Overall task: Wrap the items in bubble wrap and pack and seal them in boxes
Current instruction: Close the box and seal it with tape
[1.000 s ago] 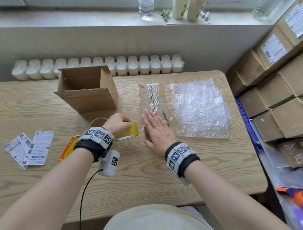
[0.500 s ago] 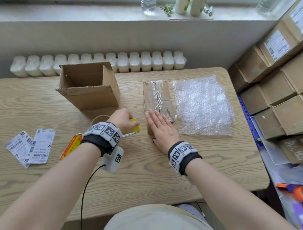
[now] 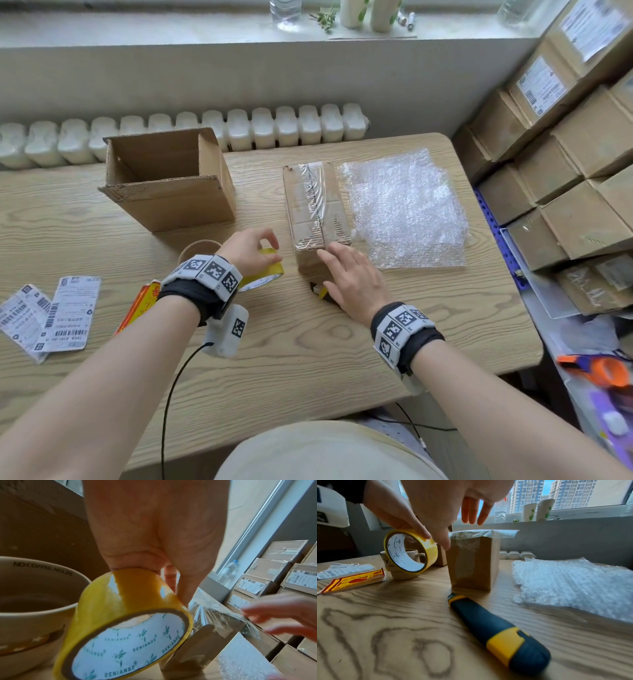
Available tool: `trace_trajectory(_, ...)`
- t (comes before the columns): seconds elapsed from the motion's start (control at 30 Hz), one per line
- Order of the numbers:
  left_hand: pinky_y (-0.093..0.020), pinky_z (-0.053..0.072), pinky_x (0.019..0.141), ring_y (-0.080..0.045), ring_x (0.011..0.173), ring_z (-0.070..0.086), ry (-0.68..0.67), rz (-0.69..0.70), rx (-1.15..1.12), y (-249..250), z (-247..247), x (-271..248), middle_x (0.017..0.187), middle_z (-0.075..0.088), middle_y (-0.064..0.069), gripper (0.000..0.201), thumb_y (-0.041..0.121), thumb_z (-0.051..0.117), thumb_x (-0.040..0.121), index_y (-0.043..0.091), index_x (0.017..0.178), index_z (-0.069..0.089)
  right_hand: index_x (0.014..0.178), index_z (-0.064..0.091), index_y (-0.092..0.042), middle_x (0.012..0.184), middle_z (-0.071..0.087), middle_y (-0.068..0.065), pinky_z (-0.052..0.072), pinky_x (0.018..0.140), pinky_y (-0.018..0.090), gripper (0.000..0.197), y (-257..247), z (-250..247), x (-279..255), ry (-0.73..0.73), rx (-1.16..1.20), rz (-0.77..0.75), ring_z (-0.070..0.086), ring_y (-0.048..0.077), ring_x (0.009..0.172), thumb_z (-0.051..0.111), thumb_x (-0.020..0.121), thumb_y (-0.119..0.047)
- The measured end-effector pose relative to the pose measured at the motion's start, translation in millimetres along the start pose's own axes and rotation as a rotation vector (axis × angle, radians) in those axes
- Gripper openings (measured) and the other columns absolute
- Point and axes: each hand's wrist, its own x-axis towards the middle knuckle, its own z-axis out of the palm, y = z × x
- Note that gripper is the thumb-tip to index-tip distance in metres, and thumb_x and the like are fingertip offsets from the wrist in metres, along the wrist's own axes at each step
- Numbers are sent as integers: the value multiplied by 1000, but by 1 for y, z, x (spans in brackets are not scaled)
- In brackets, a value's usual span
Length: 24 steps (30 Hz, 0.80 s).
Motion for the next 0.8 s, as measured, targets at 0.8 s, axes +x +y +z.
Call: trace_trajectory(0.8, -25, 35, 56, -9, 54, 40, 101, 63, -206, -15, 8, 7, 61, 47, 3, 6, 30, 63, 86, 24, 84, 64, 113, 53, -8, 111, 52, 9, 40, 83, 36, 30, 12, 54, -39, -462, 49, 442, 53, 29, 103, 62, 86, -16)
